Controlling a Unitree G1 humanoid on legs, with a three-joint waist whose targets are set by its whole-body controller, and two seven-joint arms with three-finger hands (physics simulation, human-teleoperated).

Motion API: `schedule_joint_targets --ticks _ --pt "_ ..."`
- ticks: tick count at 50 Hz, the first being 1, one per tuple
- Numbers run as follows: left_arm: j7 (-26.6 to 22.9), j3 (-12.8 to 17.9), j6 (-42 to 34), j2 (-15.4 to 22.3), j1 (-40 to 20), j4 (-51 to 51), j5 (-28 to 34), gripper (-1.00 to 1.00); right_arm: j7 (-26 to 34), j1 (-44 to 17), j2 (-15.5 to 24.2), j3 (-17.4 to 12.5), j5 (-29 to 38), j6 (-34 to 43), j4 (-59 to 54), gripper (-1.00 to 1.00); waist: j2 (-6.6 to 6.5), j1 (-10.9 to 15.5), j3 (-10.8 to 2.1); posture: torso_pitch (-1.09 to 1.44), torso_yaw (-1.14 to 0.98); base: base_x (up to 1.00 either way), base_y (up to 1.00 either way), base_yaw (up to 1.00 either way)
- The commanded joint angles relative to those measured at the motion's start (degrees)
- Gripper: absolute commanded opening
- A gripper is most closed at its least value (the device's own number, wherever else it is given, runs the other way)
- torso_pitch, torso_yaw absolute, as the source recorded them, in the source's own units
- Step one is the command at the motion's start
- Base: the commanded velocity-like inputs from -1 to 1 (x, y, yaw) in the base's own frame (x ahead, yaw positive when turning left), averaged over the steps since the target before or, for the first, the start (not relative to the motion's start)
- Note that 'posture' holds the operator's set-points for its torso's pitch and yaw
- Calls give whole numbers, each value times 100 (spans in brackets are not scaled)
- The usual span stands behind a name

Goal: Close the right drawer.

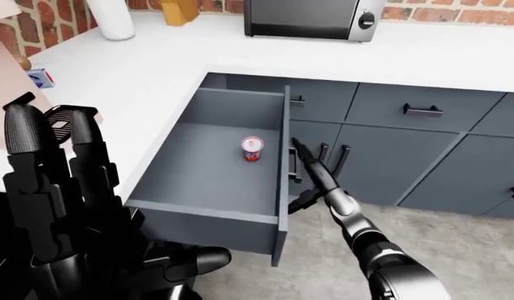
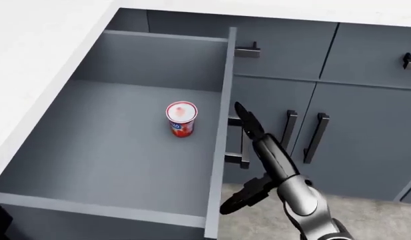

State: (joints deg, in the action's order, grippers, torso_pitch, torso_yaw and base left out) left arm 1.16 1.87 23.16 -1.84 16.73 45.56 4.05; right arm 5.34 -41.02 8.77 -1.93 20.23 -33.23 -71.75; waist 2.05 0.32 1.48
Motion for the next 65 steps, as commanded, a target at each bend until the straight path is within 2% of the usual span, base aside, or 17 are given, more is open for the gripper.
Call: schedule_joint_targets --ticks 1,30,46,65 --pt "3 -3 115 3 -46 196 -11 100 138 -222 -150 69 -7 -309 226 100 -10 46 -118 0 0 0 0 0" --pt "-10 -4 19 -2 -56 279 -13 100 303 -304 -421 181 275 -338 144 100 -37 64 -129 0 0 0 0 0" --pt "-15 16 67 -6 -62 225 -30 100 809 -403 -576 223 182 -249 254 100 -43 40 -122 0 0 0 0 0" --pt "-16 31 0 -10 -61 281 -35 100 929 -377 -737 311 242 -243 303 100 -56 46 -108 0 0 0 0 0"
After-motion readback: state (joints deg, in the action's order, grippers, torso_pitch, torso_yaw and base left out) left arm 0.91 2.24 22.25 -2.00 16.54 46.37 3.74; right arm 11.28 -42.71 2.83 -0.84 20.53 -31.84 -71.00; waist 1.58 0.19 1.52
